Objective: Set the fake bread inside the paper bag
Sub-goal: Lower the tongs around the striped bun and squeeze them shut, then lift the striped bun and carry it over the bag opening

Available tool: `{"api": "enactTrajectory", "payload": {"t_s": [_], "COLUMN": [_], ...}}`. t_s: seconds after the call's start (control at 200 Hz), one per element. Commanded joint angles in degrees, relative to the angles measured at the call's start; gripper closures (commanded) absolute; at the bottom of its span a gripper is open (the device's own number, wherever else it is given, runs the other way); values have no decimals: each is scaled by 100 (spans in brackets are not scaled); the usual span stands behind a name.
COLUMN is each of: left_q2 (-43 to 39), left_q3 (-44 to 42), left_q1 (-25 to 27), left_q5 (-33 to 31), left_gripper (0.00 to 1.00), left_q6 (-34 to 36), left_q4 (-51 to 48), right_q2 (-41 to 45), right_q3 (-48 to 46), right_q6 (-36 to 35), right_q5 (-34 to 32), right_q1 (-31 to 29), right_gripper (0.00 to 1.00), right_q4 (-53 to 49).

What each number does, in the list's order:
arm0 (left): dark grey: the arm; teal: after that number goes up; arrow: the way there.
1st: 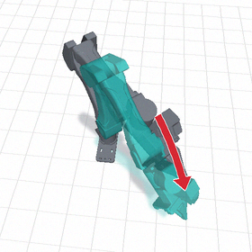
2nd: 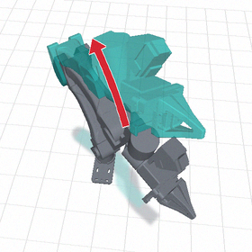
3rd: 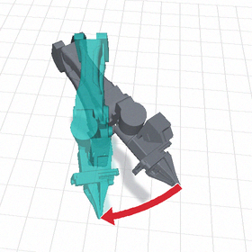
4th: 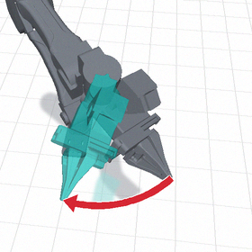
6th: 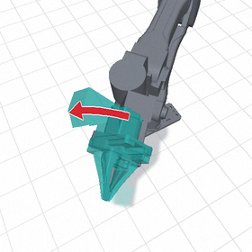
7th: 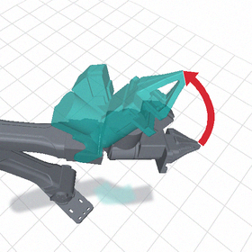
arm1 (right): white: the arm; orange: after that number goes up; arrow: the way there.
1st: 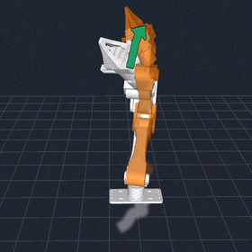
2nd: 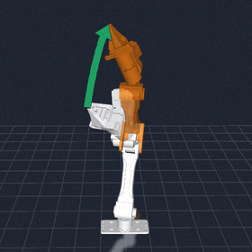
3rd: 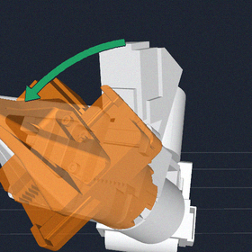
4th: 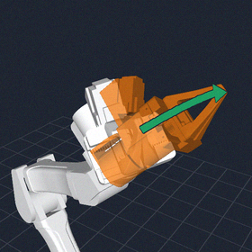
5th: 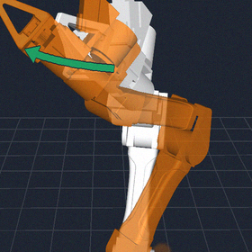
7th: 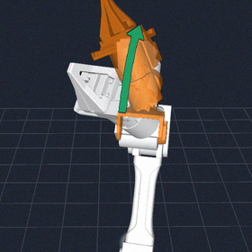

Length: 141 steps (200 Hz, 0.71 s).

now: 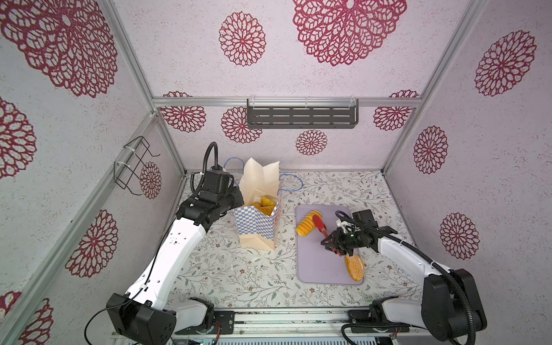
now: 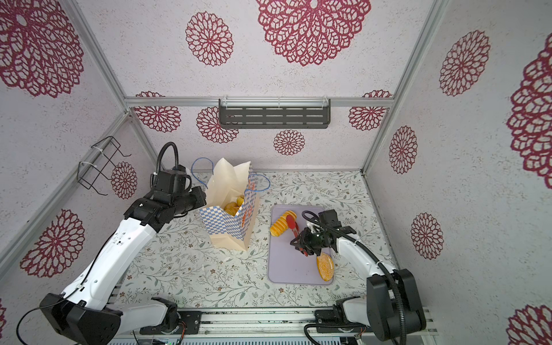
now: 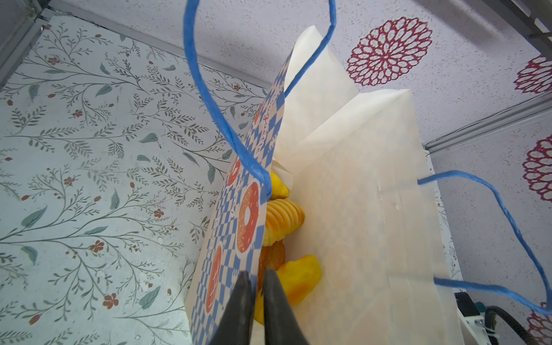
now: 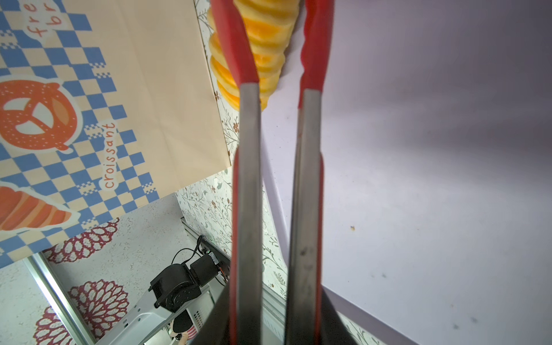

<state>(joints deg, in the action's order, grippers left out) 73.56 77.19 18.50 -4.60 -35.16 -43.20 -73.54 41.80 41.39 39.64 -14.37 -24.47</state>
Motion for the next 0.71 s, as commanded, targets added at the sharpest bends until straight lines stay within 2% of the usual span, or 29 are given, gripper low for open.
{"api": "enactTrajectory", "payload": {"t_s": [0.0, 0.2, 0.7], "left_q2": [-123, -114, -107], "left_q3": [-2, 24, 103], "left_q1": [13, 13, 12], "left_q5": [-45, -56, -78], "left_gripper": [86, 86, 86], "left_q6": [29, 35, 21], "left_q4": [20, 4, -35], "right_q2": [161, 419, 1141], "right_q3": [215, 245, 898], "right_q6": [-200, -229, -738], "right_q5": [116, 56, -512], "right_q1": [47, 149, 330], "right_gripper": [73, 79, 85], "right_q4": [27, -147, -1222]}}
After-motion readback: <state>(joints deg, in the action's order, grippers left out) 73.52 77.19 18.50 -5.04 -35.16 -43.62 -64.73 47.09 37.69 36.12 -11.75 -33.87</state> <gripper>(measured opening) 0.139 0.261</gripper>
